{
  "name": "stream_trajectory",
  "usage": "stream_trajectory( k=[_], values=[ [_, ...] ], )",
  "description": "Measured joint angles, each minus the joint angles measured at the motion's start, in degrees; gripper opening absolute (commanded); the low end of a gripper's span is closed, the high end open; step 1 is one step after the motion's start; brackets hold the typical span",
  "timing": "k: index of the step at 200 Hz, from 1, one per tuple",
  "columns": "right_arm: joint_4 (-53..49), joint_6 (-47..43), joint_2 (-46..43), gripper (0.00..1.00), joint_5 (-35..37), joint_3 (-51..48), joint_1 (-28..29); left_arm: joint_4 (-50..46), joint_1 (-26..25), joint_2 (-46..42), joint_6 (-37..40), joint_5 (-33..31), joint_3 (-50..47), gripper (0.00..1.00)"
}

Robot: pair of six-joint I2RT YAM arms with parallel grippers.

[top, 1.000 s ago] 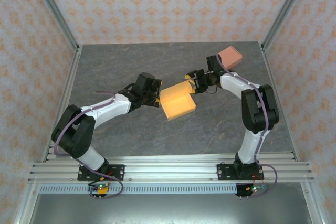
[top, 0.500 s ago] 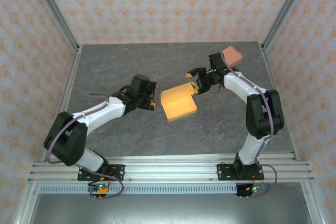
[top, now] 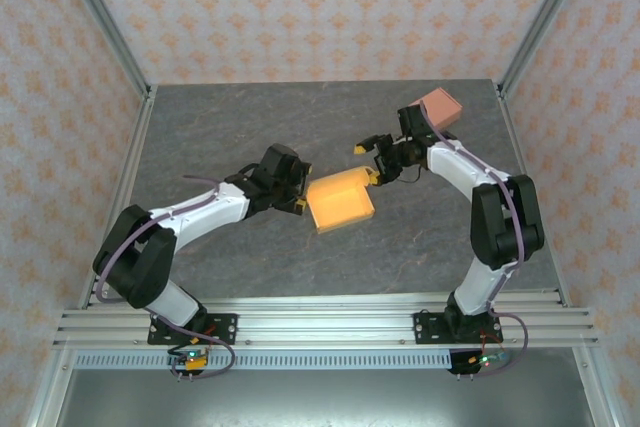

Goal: Fold the paper box

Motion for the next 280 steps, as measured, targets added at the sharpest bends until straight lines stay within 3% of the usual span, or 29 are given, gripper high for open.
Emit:
stream_trajectory(
  k=[94,153,214,280],
  values=[
    [5.3,5.1,-5.6,0.57,2.6,-8.0,1.0,-0.1,-4.2,1.2,-1.5,-0.3,1.5,0.61],
    [5.0,3.6,-8.6,0.51,4.8,-13.8,1.0,-0.8,-5.3,1.8,3.7,-3.5,0.6,0.41],
    [-0.4,-2.1,-10.0,0.56,7.9,-16.1,1.3,-0.5,-8.1,-2.4,12.0,-9.5,-5.2,0.37],
    [-8.0,-7.4,-14.3,0.67,11.0,-15.9,0.5,3.1,-8.6,-3.5,14.8,-13.3,-11.7,0.32]
  ],
)
